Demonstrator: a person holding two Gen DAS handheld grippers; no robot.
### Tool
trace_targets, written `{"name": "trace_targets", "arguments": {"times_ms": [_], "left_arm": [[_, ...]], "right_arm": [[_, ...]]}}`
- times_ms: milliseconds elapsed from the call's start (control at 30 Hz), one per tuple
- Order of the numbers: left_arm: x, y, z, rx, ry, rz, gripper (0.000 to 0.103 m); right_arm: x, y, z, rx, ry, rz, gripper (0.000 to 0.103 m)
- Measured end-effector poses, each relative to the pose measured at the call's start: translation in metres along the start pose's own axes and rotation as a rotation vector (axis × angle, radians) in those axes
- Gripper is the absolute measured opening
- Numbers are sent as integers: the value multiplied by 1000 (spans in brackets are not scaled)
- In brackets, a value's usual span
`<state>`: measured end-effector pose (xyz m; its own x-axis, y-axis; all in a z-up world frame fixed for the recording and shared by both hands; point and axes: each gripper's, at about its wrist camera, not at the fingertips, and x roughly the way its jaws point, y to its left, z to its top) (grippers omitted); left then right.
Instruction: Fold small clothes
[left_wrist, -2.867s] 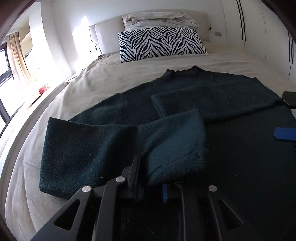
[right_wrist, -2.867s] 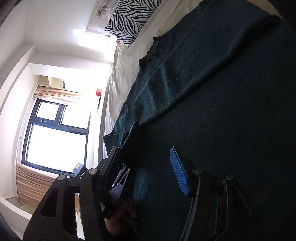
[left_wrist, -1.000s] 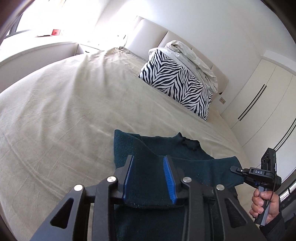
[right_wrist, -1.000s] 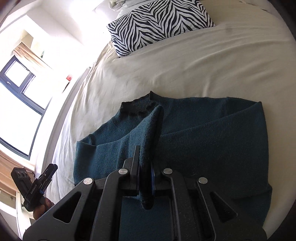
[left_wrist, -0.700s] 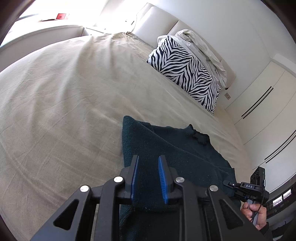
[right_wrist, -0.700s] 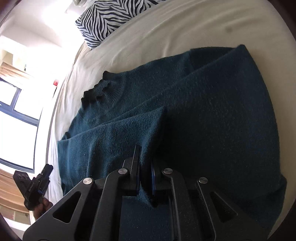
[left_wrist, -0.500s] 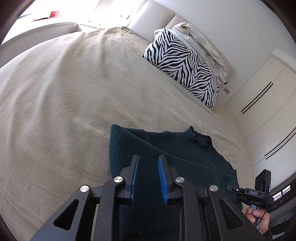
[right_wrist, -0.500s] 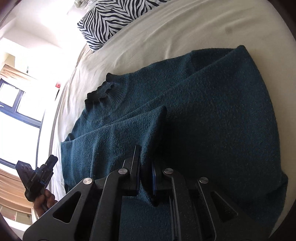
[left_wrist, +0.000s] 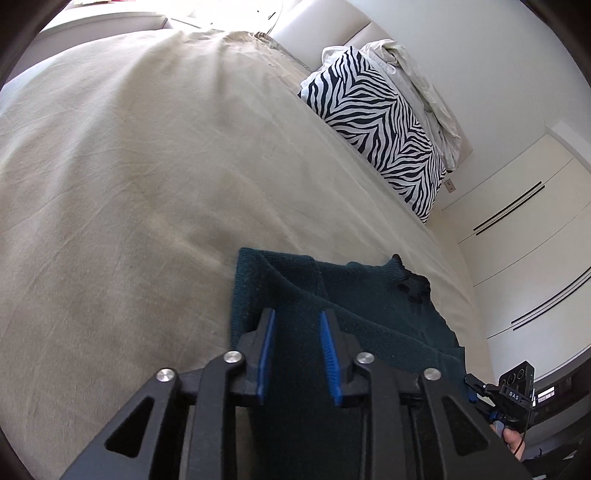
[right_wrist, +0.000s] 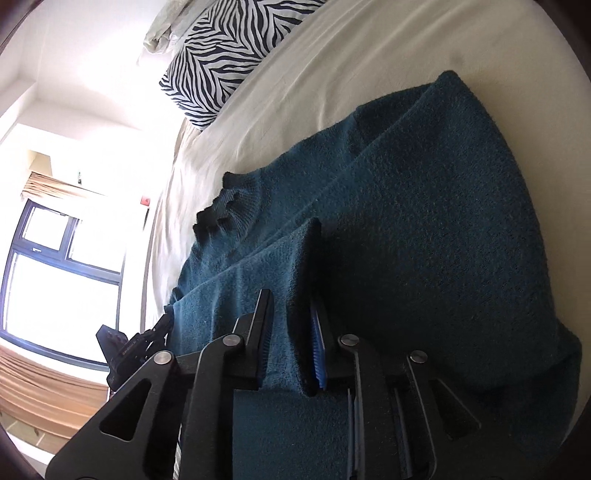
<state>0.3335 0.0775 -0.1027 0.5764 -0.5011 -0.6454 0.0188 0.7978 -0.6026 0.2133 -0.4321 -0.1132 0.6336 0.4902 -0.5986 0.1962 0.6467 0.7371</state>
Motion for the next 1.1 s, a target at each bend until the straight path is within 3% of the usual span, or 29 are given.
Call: {"name": "trace_targets", "arguments": {"times_ms": [100,133,233,300,400,567,667,900,1100], "left_arm": [[-6,-15,-22,72,6,44,38],[-7,-18,-31,96,11,68,38],[-12,-27,-54,196,-3,139,38],[-19,-32,-64,257,-7,181,38],[-31,-33,-74,307,-3,250,41],[-77,-22,-106,267,-6,246,43],[-116,-15,-133,221,-30,222,64],[-161,-5,-203,157,63,181,65],[-184,-1,-244,157,110,193,66]], "right_arm": [[-12,10,-4,-19,-53,11,38],[-13,12,-5,-27,-57,14,49],[3,11,-10,-65,2,-79,47],[4,11,-13,-115,-9,-98,44],[-6,10,-16,-72,-33,-110,46],[-47,10,-27,-73,-97,-245,47],[-85,8,-51,-92,-133,-219,47],[-153,-17,-136,-101,-135,-257,47],[-198,-37,-212,-137,-118,-330,47]]}}
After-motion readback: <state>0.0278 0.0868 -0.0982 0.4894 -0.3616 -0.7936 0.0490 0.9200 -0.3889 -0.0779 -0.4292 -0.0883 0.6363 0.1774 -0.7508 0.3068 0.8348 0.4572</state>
